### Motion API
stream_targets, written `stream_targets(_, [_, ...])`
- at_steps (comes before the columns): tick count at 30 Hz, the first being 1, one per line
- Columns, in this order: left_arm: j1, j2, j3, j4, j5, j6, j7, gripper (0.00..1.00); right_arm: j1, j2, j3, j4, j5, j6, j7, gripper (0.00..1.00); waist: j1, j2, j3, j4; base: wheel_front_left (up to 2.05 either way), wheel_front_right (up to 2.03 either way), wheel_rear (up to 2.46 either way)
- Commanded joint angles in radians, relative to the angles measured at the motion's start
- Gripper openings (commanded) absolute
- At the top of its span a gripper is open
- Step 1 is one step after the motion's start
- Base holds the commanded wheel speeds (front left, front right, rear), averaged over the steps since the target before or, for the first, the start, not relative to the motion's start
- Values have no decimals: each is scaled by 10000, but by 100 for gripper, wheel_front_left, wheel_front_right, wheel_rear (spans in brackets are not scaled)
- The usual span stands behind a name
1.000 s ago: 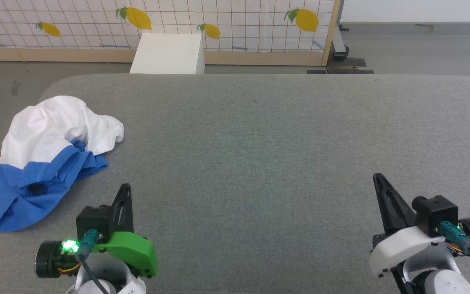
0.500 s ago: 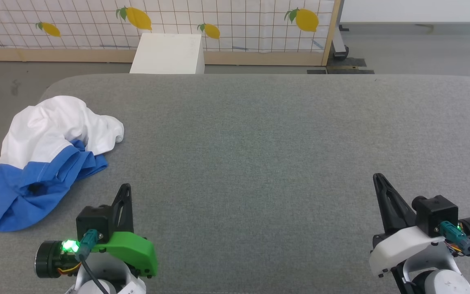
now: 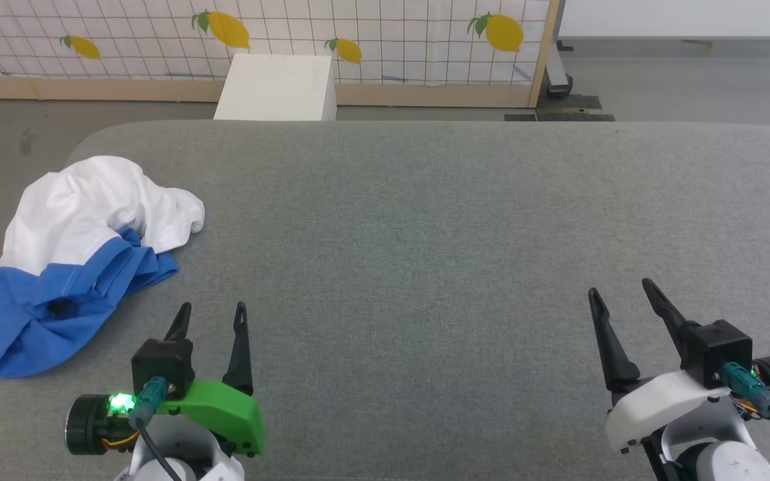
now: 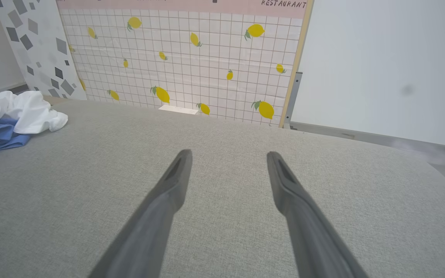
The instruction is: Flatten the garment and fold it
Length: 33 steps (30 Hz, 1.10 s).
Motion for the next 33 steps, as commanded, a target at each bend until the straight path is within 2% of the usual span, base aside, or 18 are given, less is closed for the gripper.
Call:
stream_targets(1, [-83, -3, -69, 69, -73, 92, -102, 100, 8, 2, -15, 20, 36, -1, -94, 100, 0, 0, 0, 24, 0, 0, 0])
stream_targets(14, [-183, 30, -246, 279, -217, 234, -372, 100, 25, 5, -64, 74, 53, -3, -300, 100, 0, 0, -17, 503, 0, 0, 0])
stream_targets(33, [-113, 191, -227, 349, -466, 454, -763, 100, 13, 9, -10, 141, 28, -6, -569, 100, 0, 0, -32, 1844, 0, 0, 0])
